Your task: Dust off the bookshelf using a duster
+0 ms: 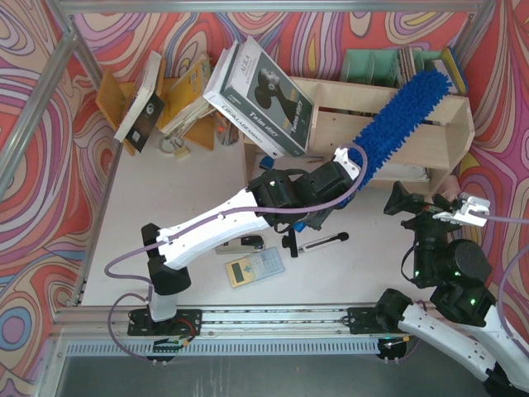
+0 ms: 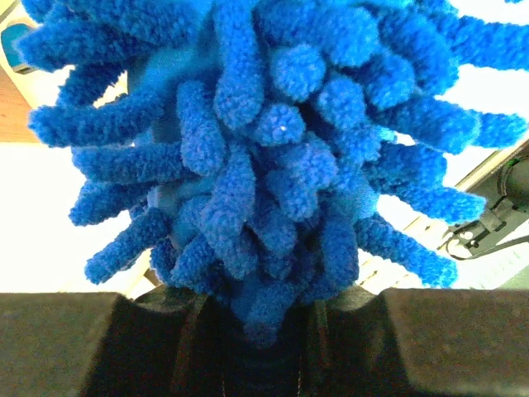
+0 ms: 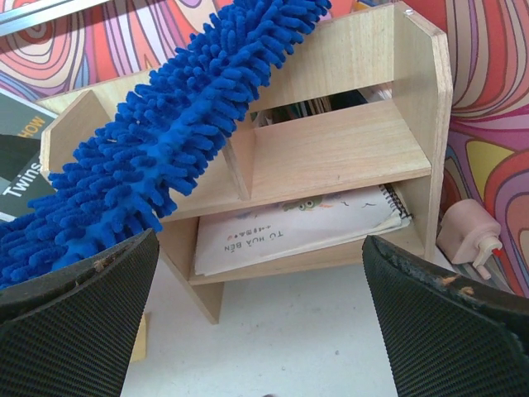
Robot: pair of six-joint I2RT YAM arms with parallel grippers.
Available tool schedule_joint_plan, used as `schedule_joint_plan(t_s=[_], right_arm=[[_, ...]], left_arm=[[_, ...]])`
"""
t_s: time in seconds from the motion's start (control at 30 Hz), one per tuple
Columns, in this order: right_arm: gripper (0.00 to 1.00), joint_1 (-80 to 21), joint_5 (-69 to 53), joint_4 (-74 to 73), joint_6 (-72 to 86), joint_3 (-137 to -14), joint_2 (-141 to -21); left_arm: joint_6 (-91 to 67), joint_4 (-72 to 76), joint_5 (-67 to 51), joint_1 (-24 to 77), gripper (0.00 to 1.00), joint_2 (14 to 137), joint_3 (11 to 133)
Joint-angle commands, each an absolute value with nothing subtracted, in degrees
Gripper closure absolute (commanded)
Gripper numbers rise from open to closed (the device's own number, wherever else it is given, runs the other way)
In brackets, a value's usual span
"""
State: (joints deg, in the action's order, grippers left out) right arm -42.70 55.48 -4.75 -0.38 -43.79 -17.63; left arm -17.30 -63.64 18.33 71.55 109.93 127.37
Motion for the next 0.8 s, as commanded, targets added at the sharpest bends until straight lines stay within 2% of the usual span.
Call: schedule_joint_plan(t_s=[0.0,0.17,0.47,0.5,0.77], right_arm=[[0.01,-42.7,54.3,-2.7,0.1,-43.7,-17.6],[0.01,-42.6,53.5,-3.1,0.1,-43.9,-18.1],[0.01,-42.7,53.2,-3.0,0.0,-43.8,-17.5],[0.02,-42.7,53.0,-3.1,0.0,-43.8,-17.5],[0.01,-42.7,52.7,-3.2,0.0,-43.8,-17.5]], left_arm=[[-15.6,-57.8,21.8,71.6,1.00,105.2,125.2],[-14.2,-57.0,23.4,70.8,1.00,105.2,126.0],[-10.5,-59.7,17.4,67.8,1.00,111.9,135.6],[-9.2,-59.8,14.0,67.2,1.00,114.2,138.4],[-8.9,-61.0,10.3,67.0,1.00,119.2,142.8]])
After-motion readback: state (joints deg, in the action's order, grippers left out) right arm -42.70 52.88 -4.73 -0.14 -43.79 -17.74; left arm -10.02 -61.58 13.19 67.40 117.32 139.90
